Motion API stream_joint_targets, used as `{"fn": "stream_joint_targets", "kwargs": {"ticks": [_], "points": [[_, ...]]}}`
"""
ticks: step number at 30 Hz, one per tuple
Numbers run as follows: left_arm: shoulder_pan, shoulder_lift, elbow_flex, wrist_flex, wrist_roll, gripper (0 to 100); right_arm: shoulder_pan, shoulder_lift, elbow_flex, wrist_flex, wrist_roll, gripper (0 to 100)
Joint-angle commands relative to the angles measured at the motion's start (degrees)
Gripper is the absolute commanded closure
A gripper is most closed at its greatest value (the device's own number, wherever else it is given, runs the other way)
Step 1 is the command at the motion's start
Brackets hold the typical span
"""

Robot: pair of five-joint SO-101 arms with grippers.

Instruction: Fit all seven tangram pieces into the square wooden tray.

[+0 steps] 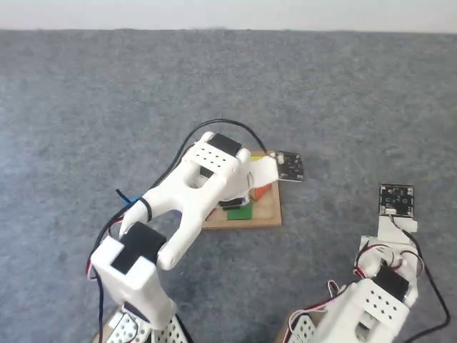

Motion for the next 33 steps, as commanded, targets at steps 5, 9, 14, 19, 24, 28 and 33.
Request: {"fn": "stream_joint_targets", "kwargs": {"ticks": [5,9,14,19,24,28,33], "points": [[-4.0,-4.6,-0.5,3.7,-3.7,94,0.5,-0.9,-0.6,-1.1,0.0,99.1],[-5.3,-8.5,-2.1,3.4,-3.6,94,0.5,-0.9,-0.6,-1.1,0.0,99.1],[0.3,-11.3,-2.2,-2.3,5.4,92,0.5,-0.9,-0.6,-1.1,0.0,99.1],[5.9,-6.1,0.0,-8.8,9.8,80,0.5,-0.9,-0.6,-1.1,0.0,99.1],[5.0,-1.1,-0.3,-9.8,9.8,78,0.5,-0.9,-0.6,-1.1,0.0,99.1],[3.0,-0.5,-0.3,-9.9,8.2,78,0.5,-0.9,-0.6,-1.1,0.0,99.1],[0.4,-0.5,-0.9,-9.9,4.7,78,0.5,-0.9,-0.6,-1.1,0.0,99.1]]}}
